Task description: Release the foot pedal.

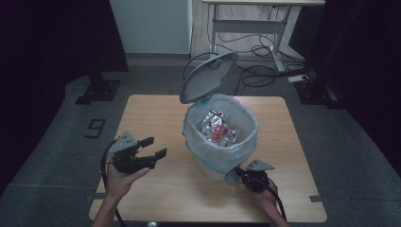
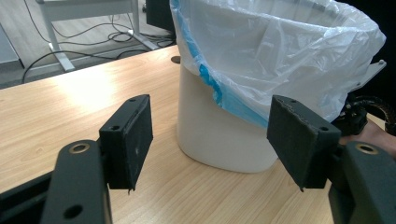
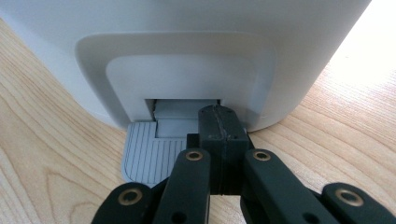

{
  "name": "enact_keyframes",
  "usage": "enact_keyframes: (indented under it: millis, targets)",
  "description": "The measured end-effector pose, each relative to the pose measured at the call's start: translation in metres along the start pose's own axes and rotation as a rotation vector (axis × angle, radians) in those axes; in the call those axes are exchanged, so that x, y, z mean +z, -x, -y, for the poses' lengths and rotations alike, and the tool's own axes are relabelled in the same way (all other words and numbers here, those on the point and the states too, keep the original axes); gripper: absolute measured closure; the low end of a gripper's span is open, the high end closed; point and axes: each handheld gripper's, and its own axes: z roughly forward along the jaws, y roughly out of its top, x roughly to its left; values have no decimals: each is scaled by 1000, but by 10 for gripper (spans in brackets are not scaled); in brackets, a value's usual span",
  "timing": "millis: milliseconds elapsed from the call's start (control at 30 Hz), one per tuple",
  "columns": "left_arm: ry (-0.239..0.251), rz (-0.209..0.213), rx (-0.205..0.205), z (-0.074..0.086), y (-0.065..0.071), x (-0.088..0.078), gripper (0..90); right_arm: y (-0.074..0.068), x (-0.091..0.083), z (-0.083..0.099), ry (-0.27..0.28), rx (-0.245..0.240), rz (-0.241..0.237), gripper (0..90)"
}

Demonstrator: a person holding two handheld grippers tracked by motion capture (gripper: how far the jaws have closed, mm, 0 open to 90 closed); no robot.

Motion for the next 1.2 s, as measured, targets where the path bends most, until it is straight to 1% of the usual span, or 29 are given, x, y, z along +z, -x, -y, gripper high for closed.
enact_keyframes:
  millis: [133, 233, 400, 433, 533, 567, 600, 633, 667, 733, 767, 833, 900, 933, 967, 1000, 1033, 1067, 1100, 1167, 1200]
  targets:
    - [-3, -2, -1, 1, 0, 0, 317, -1, 0, 0, -1, -2, 6, 900]
    - [-6, -3, -4, 2, -1, 0, 318, 0, -1, 0, -4, 4, 13, 864]
    - [-5, -5, -8, 2, -3, 0, 318, 0, -2, -1, -10, 7, 14, 853]
    - [-5, -6, -8, 2, -3, -1, 319, 0, -2, 0, -11, 7, 22, 814]
    - [-5, -6, -9, 2, -4, -1, 319, 2, -2, 0, -11, 14, 18, 797]
    - [-5, -7, -9, 2, -4, -2, 319, 2, -3, 0, -12, 16, 22, 760]
    - [-5, -7, -9, 2, -4, -2, 319, 2, -3, 0, -12, 16, 22, 760]
    - [-5, -8, -8, 2, -4, -2, 319, 2, -3, 0, -12, 20, 20, 722]
    - [-5, -8, -8, 2, -4, -2, 319, 2, -3, 0, -12, 20, 20, 722]
    - [-3, -8, -9, 2, -4, -3, 319, 2, -3, -1, -12, 23, 10, 669]
    - [-2, -9, -9, 2, -4, -3, 320, 0, -3, -1, -14, 15, 10, 636]
    - [-5, -9, -8, 2, -4, -3, 320, -1, -3, -1, -14, 13, 7, 619]
    - [-8, -7, -9, 3, -4, -2, 320, -3, -3, -1, -9, 6, 2, 568]
    - [-8, -7, -9, 3, -4, -2, 319, -3, -3, -1, -9, 6, 2, 568]
    - [-8, -7, -10, 3, -4, -2, 320, -4, -4, -2, -1, 0, 6, 540]
    - [-8, -7, -10, 3, -4, -2, 320, -4, -4, -2, -1, 0, 6, 540]
    - [-8, -7, -10, 3, -4, -2, 320, -5, -6, -3, 8, 0, 27, 482]
    - [-8, -7, -10, 3, -4, -2, 320, -3, -7, -4, 16, 11, 23, 459]
    - [-8, -7, -10, 3, -4, -2, 320, -3, -7, -4, 16, 11, 23, 459]
    - [-8, -7, -10, 3, -4, -2, 320, 1, -12, -4, 42, 40, 15, 456]
    - [-9, -7, -10, 3, -5, -2, 320, 2, -13, -4, 47, 44, 12, 457]
